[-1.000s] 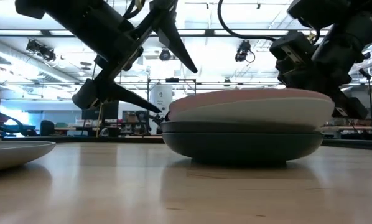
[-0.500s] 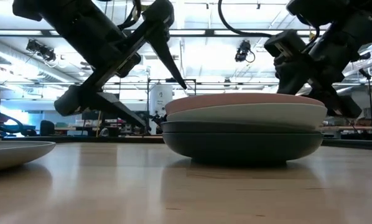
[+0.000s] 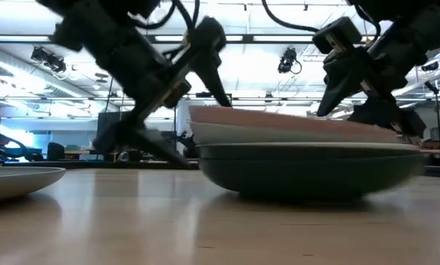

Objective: Stack plastic plates
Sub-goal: Stack the stacked plates on top of the gray plate

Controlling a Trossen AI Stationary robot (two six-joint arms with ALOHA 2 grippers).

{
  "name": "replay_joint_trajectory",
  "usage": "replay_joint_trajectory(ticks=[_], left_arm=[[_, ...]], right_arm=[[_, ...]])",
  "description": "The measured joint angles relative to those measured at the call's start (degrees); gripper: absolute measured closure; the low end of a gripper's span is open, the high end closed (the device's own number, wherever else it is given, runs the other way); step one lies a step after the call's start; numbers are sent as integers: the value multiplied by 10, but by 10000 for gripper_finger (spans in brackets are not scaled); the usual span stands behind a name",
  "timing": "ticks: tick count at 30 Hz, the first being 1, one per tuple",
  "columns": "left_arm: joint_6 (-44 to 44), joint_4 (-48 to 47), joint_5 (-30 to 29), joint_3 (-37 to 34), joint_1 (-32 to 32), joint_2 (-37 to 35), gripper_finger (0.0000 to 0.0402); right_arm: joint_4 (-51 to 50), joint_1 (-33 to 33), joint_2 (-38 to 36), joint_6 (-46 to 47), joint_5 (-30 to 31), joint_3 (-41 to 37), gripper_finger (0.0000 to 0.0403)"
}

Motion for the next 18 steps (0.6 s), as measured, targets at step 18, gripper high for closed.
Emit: replay_joint_trajectory(ticks=[18], left_arm=[[1, 160, 2, 0, -55, 92, 45]], right_arm=[[-103, 39, -1, 69, 6, 2, 216]])
